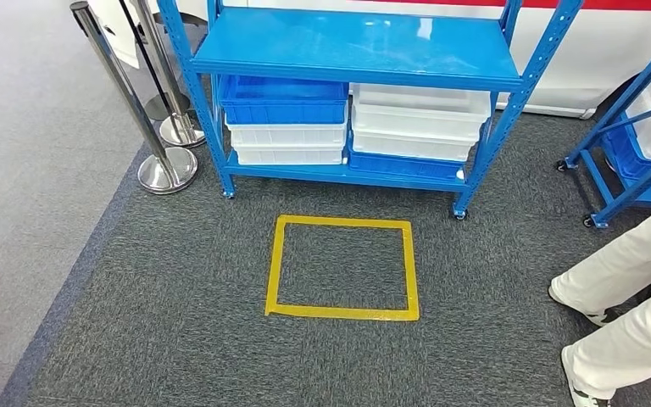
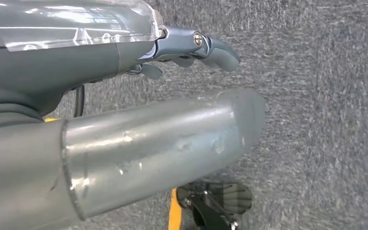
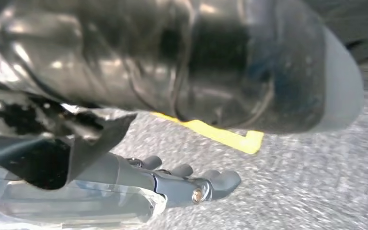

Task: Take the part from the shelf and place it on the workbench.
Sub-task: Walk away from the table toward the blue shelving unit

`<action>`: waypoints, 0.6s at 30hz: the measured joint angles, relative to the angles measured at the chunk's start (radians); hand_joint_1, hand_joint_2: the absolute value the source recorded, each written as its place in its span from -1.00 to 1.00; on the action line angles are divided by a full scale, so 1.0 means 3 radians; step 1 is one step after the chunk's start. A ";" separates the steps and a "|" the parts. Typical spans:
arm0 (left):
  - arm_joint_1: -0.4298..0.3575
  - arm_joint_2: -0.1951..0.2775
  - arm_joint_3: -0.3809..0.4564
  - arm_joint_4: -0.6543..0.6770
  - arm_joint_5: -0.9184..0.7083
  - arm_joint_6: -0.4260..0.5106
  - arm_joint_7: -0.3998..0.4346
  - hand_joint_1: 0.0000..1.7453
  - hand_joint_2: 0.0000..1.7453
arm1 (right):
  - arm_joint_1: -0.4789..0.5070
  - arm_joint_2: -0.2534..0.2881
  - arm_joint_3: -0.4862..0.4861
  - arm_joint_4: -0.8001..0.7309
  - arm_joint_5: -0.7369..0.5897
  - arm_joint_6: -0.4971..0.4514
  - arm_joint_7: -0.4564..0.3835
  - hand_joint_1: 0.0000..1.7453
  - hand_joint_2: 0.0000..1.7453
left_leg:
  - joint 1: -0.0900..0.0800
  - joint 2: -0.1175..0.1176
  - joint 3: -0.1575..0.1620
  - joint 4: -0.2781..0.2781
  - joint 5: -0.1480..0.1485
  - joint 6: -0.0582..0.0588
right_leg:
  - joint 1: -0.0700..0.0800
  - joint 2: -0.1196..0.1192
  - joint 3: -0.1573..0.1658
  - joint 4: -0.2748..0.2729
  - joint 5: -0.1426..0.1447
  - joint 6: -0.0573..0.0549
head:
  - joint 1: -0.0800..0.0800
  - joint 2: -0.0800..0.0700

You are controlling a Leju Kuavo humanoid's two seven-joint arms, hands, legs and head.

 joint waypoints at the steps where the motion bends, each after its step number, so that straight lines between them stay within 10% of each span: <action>1: 0.0000 -0.0003 0.0000 -0.0004 0.0007 -0.0004 -0.0004 -1.00 -1.00 | -0.0006 0.0000 0.0000 0.0003 -0.0006 -0.0008 0.0000 -1.00 -1.00 | -0.0004 -0.0005 0.0000 -0.0001 -0.0011 -0.0021 | 0.0007 0.0005 0.0006 -0.0020 -0.0015 -0.0014 | 0.0000 0.0000; 5: -0.0002 -0.0033 0.0000 -0.0024 0.0014 -0.0023 -0.0010 -1.00 -1.00 | 0.0000 0.0005 0.0000 0.0006 -0.0027 -0.0020 0.0021 -1.00 -1.00 | 0.0007 0.0071 -0.0032 0.0132 -0.0107 -0.0101 | -0.0012 -0.0017 0.0054 -0.0070 -0.0005 -0.0092 | -0.0001 0.0000; 8: -0.0004 -0.0045 0.0000 -0.0046 0.0019 -0.0050 -0.0011 -1.00 -1.00 | 0.0018 0.0006 0.0000 0.0005 -0.0058 -0.0014 0.0062 -1.00 -1.00 | 0.0023 0.0150 -0.0349 0.0735 -0.0379 -0.0149 | -0.0012 -0.0049 0.0089 -0.0078 -0.0034 -0.0121 | -0.0001 0.0000; 10: 0.0008 -0.0051 0.0000 -0.0064 0.0022 -0.0062 -0.0011 -1.00 -1.00 | 0.0029 0.0006 0.0000 0.0005 -0.0068 -0.0011 0.0080 -1.00 -1.00 | 0.0028 0.0159 -0.0490 0.0932 -0.0370 -0.0158 | -0.0010 -0.0064 0.0127 -0.0078 -0.0072 -0.0119 | -0.0001 0.0000; 14: 0.0020 -0.0060 0.0000 -0.0096 0.0023 -0.0067 -0.0011 -1.00 -1.00 | 0.0037 0.0006 0.0004 0.0004 -0.0069 -0.0011 0.0098 -1.00 -1.00 | 0.0010 0.0187 -0.0206 0.0230 0.0066 -0.0092 | -0.0004 -0.0085 0.0249 -0.0080 -0.0169 -0.0081 | -0.0001 0.0000; 18: 0.0032 -0.0072 0.0000 -0.0125 0.0023 -0.0075 -0.0011 -1.00 -1.00 | 0.0042 0.0007 0.0009 0.0000 -0.0073 -0.0004 0.0103 -1.00 -1.00 | -0.0013 0.0186 -0.0098 0.0013 0.0067 0.0003 | 0.0001 -0.0092 0.0304 -0.0072 -0.0180 0.0000 | -0.0001 0.0000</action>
